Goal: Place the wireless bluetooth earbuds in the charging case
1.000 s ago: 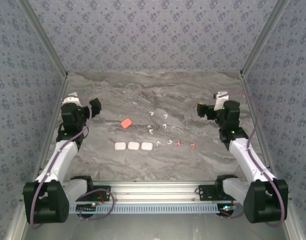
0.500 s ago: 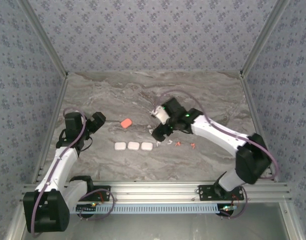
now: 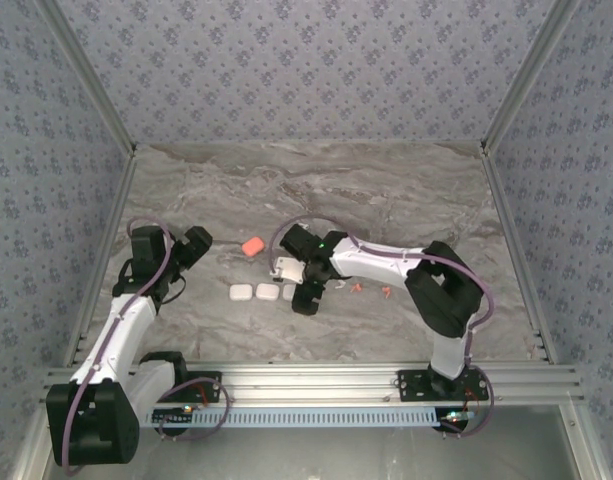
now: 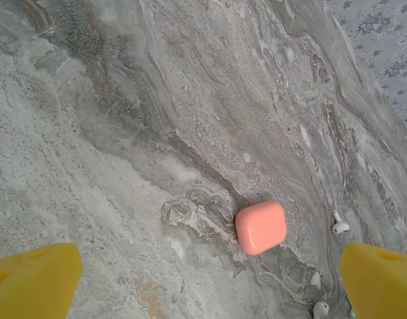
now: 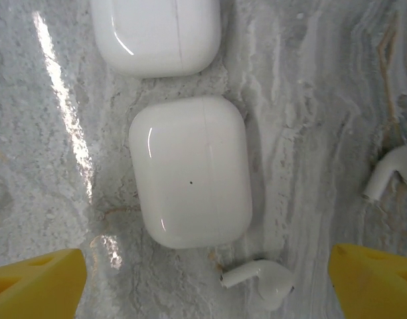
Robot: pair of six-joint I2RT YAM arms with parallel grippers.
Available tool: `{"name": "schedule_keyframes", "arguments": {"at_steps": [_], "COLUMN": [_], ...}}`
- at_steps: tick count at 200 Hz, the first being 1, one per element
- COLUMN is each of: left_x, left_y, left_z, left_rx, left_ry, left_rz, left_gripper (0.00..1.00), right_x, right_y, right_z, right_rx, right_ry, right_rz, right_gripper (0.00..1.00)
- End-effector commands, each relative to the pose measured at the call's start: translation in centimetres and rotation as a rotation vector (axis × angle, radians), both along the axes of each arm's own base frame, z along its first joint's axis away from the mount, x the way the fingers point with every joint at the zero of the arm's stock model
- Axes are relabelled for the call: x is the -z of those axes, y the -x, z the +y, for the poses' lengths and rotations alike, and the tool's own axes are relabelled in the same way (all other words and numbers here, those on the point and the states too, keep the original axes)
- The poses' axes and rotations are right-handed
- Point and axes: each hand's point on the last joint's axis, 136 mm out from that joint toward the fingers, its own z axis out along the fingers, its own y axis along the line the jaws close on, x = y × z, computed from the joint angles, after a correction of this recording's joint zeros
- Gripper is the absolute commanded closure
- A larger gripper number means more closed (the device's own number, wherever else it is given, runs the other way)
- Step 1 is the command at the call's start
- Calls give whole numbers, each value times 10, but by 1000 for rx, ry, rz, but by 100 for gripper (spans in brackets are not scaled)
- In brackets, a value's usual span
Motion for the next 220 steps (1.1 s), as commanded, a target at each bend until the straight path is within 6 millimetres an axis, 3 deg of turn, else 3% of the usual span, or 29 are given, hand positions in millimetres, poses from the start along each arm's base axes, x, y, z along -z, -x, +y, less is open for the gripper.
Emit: {"name": "schedule_keyframes", "arguments": {"at_steps": [1,88,127,149,167,174,220], "left_x": [-5,-9,-13,-22,-38,-44,-102], "left_y": [1,-3,-3,-7,-11,-12,-11], "left_z": [-2,-2,-6,-18,-35,-41,-105], "left_rx": [-4,4,30,91,174,207,509], "left_ry": [8,0,-8,18,52,63,174], "left_rz": [-5,-2,-9,-43,-88,-101,-227], "left_gripper": [1,1,1,1,1,1,2], "right_x": [1,30,23,5,-24,-25,-109], "right_y": [-6,-1,-9,-18,-28,-26,-45], "right_z": [11,11,14,12,13,4,-23], "right_rx": [-63,-84,-72,-43,-14,-1,87], "right_ry": [14,80,40,-13,-97,-105,-321], "right_rz": [-33,-23,-81,-132,-193,-192,-366], "right_gripper": [7,31,49,56,57,58,58]}}
